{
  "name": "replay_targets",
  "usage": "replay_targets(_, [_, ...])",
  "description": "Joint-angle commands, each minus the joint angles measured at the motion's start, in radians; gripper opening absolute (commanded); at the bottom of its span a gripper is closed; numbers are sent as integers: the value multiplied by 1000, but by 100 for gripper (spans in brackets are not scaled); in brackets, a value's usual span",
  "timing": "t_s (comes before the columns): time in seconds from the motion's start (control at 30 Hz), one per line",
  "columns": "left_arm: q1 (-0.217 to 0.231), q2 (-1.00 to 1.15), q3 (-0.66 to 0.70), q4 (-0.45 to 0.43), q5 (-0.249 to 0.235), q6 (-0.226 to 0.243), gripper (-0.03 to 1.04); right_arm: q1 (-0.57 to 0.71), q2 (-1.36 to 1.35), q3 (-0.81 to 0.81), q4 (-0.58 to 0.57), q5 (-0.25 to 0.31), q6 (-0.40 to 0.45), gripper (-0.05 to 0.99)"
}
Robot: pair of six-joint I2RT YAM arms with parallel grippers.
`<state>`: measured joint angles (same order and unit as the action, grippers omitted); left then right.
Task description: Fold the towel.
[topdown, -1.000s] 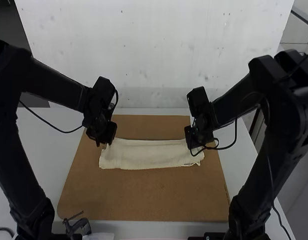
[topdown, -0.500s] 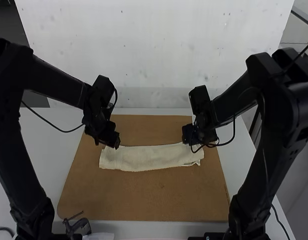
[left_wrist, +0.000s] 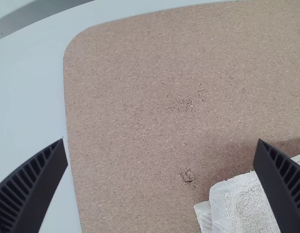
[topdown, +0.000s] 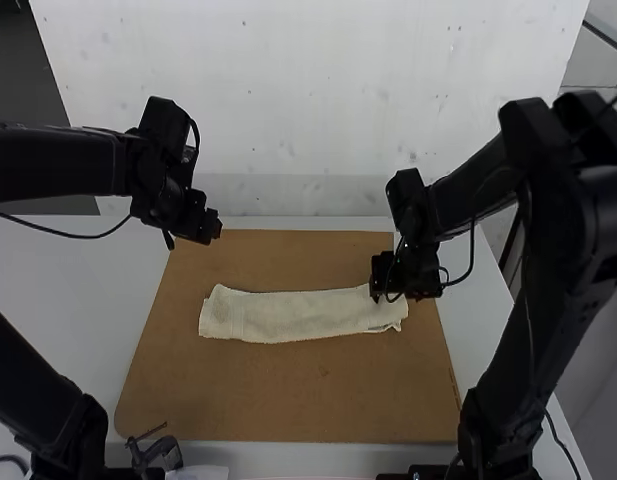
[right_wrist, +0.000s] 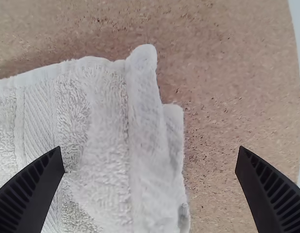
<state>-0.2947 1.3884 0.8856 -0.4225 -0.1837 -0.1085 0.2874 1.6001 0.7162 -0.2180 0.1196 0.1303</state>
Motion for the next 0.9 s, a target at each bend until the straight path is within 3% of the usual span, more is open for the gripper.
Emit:
replay_targets(0.0, [2,-15,-14,21,-2,15,99,-13,90,31,14,-34,55,89])
replay_targets(0.07, [2,-15,-30,34,-3,15,99,-11,126,38,17,-34,65,85])
replay_targets(0.3, [9,-14,-37,34,-3,21,99,-7,170,77,-17,-31,109,16])
replay_targets(0.37, [9,-14,-40,34,-2,21,99,-16,170,83,-17,-28,111,2])
replay_targets(0.53, [9,-14,-50,34,-2,20,99,-57,136,91,-38,-26,98,2])
replay_targets(0.87, [22,-54,-70,50,-2,20,99,-287,44,134,-77,-24,-52,2])
